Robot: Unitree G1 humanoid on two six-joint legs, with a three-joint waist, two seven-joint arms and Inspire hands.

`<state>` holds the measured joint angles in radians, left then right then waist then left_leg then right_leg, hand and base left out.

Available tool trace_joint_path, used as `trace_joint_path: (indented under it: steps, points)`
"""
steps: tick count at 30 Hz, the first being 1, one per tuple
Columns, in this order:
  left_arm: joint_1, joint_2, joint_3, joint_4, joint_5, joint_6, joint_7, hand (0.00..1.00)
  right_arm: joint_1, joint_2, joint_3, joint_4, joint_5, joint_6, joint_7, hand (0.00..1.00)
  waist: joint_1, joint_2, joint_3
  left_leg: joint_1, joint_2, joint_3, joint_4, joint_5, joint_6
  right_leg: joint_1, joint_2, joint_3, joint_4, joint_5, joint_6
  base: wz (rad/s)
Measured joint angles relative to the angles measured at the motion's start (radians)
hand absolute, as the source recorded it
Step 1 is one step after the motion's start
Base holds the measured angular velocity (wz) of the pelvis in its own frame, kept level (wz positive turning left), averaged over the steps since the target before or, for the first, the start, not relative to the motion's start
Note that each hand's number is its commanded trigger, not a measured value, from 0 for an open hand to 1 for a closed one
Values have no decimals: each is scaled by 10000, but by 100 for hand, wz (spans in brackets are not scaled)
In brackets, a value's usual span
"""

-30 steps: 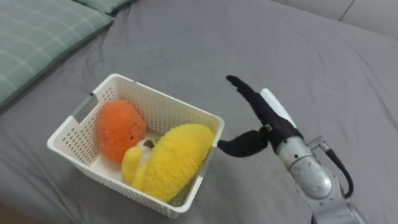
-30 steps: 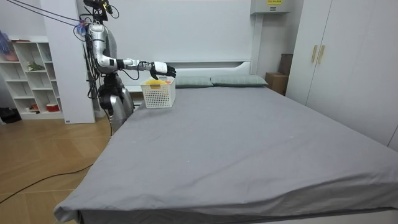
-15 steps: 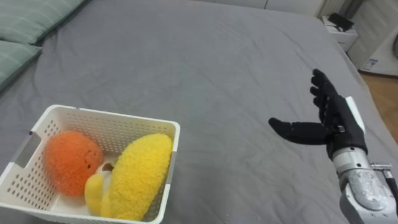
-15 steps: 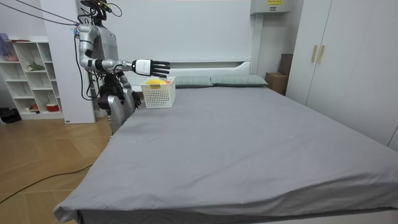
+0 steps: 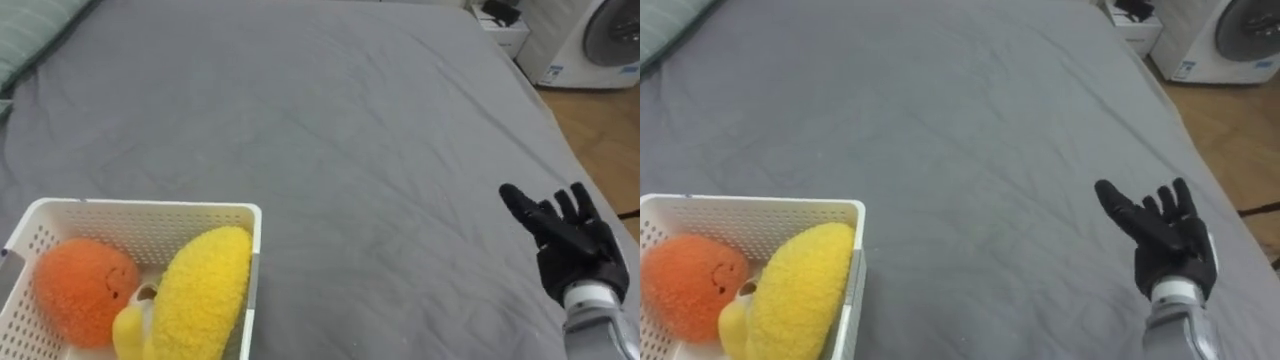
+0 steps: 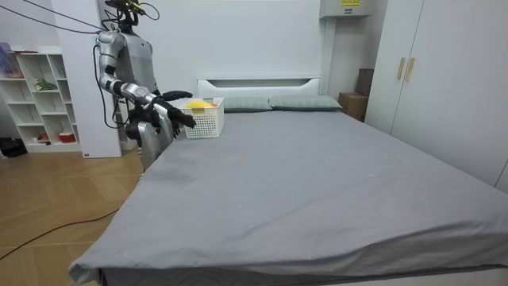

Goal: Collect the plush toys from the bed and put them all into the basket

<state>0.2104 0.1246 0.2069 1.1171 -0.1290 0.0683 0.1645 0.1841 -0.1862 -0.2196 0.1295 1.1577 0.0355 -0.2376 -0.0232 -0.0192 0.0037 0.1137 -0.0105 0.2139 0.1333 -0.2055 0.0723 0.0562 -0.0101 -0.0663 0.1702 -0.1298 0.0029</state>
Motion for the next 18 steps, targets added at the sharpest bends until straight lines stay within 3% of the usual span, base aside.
trace_joint_path:
  steps: [5, 8, 11, 14, 18]
  points:
    - [187, -5, -305, -160, -358, 154, -4, 0, 61, 237, -59, 1888, 2523, -325, -26, 0, -25, 198, -31, 6, -3, 22, 29, -27, -6, -30, 13, 56, 12, 0, 2, -4]
    - [247, -12, -338, -200, -355, 195, 8, 0, 113, 432, -85, 3503, 3038, -385, -65, 0, -32, 304, -78, -1, -2, 4, 21, -32, -11, -17, 14, 32, 13, -1, 2, 0]
    - [374, -40, -327, -211, -366, 209, 6, 0, 200, 543, -73, 5112, 2955, -395, -35, 0, -91, 340, -115, 25, -4, -28, 29, -31, -10, 21, 13, 0, 9, -4, 4, 3]
    - [405, -60, -269, -200, -369, 205, -4, 0, 252, 637, -310, 6943, 2895, -375, 218, 0, -152, 314, -100, 121, -15, -94, 16, -42, -12, 143, 4, -28, 10, -43, 21, 6]
    - [437, -162, 55, -137, -575, 178, -2, 0, 242, 635, -868, 8505, 2270, -349, 746, 0, -483, 316, -89, -14, -33, -257, 292, -227, -34, 119, -27, -34, 20, -214, 55, 9]
